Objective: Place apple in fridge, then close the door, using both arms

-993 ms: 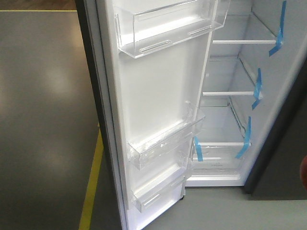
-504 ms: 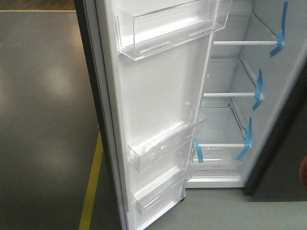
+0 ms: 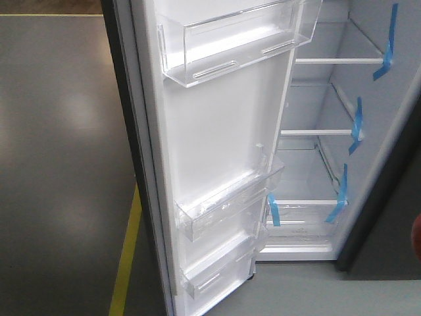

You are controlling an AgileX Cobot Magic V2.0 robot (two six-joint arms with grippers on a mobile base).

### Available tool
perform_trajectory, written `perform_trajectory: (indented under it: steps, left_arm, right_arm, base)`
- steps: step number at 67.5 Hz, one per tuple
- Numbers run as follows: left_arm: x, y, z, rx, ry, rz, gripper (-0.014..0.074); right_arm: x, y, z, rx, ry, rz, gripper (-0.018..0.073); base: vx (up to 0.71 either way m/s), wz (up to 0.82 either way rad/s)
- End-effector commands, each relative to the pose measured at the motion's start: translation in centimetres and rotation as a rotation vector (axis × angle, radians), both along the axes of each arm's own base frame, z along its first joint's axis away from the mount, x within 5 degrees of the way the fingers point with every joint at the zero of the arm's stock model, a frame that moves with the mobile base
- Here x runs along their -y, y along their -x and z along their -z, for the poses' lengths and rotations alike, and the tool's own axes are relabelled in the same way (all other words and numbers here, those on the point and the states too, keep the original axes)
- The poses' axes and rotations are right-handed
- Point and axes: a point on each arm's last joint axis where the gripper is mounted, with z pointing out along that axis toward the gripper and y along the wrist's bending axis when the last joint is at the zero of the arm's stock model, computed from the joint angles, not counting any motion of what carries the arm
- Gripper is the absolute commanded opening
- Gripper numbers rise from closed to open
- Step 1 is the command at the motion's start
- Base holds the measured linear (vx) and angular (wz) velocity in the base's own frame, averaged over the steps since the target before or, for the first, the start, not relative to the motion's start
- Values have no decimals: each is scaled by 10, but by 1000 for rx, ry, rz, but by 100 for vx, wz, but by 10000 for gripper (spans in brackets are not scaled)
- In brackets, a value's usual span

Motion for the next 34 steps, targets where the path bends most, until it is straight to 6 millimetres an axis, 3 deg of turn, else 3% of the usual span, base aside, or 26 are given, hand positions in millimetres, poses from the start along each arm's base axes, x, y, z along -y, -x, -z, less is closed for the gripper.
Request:
perform_trajectory:
  steps: [1,34]
  left_arm:
    - [0,0,2,62,14,1,-6]
    - [0,0,2,62,14,1,-6]
  right_arm:
    - [-1,-3,-13,91,-31,-3,360]
    - [-1,-3,-13,91,-31,-3,360]
  base:
    - [3,0]
    - [3,1]
